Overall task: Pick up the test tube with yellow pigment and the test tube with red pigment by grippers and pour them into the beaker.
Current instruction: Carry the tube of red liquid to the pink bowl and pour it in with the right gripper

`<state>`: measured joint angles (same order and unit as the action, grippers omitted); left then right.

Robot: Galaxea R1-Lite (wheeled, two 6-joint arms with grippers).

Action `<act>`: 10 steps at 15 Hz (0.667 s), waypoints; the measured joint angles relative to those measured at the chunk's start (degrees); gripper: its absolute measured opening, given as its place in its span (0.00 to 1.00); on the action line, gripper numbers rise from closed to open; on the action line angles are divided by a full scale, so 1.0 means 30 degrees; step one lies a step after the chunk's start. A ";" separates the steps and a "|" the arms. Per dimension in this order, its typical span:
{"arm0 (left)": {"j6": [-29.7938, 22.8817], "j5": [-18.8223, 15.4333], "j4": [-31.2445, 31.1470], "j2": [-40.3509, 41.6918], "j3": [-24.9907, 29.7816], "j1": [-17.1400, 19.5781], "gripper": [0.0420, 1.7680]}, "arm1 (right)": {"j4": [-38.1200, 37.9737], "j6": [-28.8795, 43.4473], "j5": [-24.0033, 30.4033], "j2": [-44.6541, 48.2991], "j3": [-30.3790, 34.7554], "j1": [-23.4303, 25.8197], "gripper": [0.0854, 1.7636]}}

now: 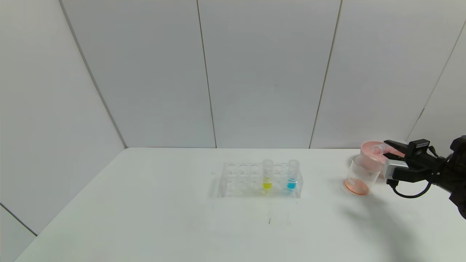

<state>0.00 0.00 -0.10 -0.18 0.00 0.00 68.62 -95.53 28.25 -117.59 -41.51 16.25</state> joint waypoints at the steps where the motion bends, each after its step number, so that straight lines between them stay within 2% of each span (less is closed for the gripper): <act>1: 0.0000 -0.0008 0.0000 0.0000 0.0000 0.0000 1.00 | 0.0000 -0.0065 -0.0203 0.0004 -0.0045 -0.0024 0.24; 10: 0.0000 0.0000 0.0000 -0.0008 0.0000 0.0000 1.00 | 0.0191 -0.1325 -0.0565 0.0077 -0.0102 -0.0301 0.24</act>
<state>0.00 0.00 -0.10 -0.21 0.00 0.00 69.19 -99.50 26.55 -117.36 -41.81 15.35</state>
